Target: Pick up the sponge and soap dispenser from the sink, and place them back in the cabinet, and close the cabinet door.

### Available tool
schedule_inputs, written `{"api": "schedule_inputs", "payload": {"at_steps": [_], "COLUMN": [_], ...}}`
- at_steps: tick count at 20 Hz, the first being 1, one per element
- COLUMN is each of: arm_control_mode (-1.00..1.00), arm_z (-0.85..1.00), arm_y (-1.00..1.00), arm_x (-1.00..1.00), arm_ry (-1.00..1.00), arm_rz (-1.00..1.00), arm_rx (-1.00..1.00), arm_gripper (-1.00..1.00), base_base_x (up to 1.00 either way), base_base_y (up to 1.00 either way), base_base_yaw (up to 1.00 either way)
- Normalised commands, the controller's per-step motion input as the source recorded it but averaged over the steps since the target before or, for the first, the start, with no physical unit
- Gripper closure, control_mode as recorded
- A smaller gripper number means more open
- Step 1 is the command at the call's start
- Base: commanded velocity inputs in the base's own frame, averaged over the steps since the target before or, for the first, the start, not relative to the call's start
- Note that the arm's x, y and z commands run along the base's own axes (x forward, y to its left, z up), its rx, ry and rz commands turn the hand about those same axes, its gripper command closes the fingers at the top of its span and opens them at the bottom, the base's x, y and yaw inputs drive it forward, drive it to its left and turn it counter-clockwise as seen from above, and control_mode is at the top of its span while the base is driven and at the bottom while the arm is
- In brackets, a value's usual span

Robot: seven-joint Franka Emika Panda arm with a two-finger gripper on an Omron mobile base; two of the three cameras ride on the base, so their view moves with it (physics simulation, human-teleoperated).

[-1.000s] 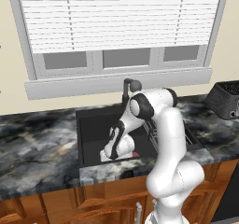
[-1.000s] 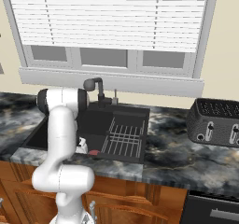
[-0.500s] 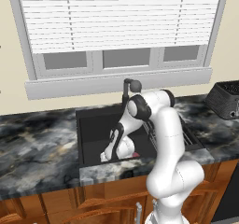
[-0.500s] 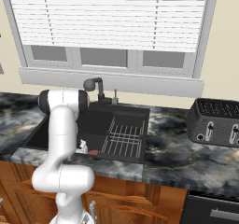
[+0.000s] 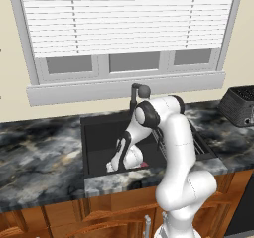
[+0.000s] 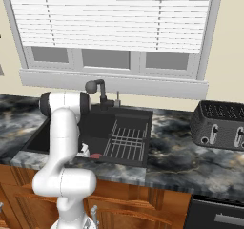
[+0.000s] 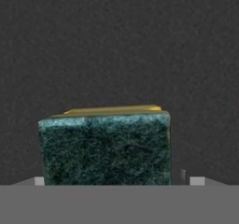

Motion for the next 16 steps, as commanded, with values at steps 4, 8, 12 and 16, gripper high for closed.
{"api": "schedule_inputs", "payload": {"at_steps": [4,8,12,16], "arm_control_mode": [-1.00,-1.00,-1.00,-1.00], "arm_z": [-0.03,0.00,0.00,0.00], "arm_y": [0.00,0.00,0.00,0.00], "arm_x": [0.00,0.00,0.00,0.00], "arm_ry": [0.00,0.00,0.00,0.00], "arm_rz": [0.00,0.00,0.00,0.00], "arm_rx": [0.00,0.00,0.00,0.00], "arm_gripper": [-1.00,-1.00,1.00,1.00], "base_base_x": [0.00,0.00,0.00,0.00], "base_base_y": [0.00,0.00,0.00,0.00], "base_base_yaw": [0.00,0.00,0.00,0.00]}}
